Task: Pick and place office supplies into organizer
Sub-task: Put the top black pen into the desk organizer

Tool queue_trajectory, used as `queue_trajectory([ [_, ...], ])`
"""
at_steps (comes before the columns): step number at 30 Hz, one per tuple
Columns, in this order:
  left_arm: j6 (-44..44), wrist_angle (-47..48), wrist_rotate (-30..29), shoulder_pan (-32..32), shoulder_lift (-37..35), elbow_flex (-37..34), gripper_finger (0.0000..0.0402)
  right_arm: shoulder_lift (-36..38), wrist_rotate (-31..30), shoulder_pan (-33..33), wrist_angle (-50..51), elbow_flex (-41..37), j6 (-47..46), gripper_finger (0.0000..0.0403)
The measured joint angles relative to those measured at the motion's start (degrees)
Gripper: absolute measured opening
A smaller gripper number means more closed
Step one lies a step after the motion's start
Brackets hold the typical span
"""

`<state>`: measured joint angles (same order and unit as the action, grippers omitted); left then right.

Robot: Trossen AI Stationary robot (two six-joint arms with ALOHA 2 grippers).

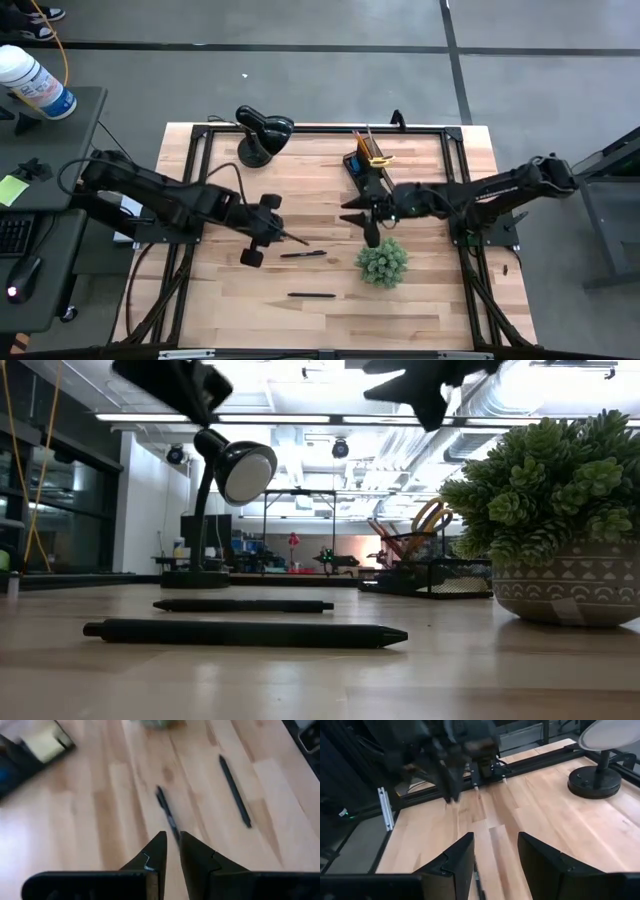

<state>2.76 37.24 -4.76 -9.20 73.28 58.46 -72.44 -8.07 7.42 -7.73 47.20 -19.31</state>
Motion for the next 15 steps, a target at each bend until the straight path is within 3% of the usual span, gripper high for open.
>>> queue_trajectory([
  [6,-6.7,-12.1,0.5,-4.5,0.0,-10.0,0.0042,0.0,-10.3,6.6,-0.2,0.0,-3.8,0.0149],
  [11,-12.2,-23.7,-5.9,-6.7,0.0,-18.4,0.0042,0.0,-14.7,8.7,-0.2,0.0,-8.5,0.0149],
  [15,-14.1,-30.0,-7.0,-6.6,0.0,-23.1,0.0042,-0.2,-15.4,9.2,-0.4,0.0,-11.6,0.0149],
])
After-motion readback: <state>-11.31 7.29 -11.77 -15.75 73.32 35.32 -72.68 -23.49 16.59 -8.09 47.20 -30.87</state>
